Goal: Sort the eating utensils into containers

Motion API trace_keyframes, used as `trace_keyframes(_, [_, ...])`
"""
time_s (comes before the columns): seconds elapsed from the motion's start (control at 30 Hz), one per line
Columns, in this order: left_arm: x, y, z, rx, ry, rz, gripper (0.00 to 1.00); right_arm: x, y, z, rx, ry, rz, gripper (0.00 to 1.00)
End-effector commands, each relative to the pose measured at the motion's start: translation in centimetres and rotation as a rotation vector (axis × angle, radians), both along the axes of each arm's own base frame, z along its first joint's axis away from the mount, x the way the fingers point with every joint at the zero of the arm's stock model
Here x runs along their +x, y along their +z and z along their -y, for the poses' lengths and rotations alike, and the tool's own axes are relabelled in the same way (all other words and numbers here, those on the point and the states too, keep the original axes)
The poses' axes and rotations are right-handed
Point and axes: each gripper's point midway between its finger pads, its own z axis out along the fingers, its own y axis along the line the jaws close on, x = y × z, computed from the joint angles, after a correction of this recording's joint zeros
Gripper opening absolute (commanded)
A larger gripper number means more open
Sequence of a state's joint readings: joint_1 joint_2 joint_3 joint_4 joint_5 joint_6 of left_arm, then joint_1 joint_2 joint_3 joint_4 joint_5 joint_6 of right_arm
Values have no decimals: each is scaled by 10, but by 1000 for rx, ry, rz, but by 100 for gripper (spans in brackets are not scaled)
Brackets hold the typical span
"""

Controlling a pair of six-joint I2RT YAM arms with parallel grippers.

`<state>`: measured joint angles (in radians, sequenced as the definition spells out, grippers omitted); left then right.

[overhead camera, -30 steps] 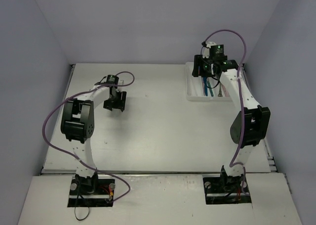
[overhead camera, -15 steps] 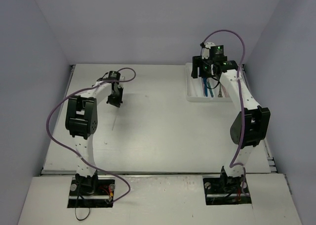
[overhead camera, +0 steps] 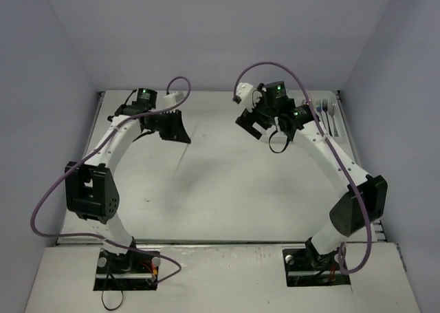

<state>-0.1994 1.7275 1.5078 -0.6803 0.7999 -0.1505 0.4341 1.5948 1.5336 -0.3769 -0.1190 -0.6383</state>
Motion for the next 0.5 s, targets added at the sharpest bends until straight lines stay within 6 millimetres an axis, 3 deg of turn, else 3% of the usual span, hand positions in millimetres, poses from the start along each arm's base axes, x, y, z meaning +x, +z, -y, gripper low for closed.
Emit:
trace_keyframes(0.0, [-59,47,37,-290,-176,-123,0,-37,15,-26,-195,361,163,100])
trace_keyframes(0.1, [-85,46,49,-356,-232,-223,0,-70,8,-41,-253,592,226,100])
trace_keyframes(0.23, [-110,43,59,-379,-288,-273,0,-101,18,-54,-219,726,291,94])
trace_keyframes(0.37, [-139,35,68,-412,-346,-375,0,-135,20,-67,-274,893,394,78])
trace_keyframes(0.47, [-152,31,72,-423,-374,-418,0,-161,8,-77,-296,991,412,74])
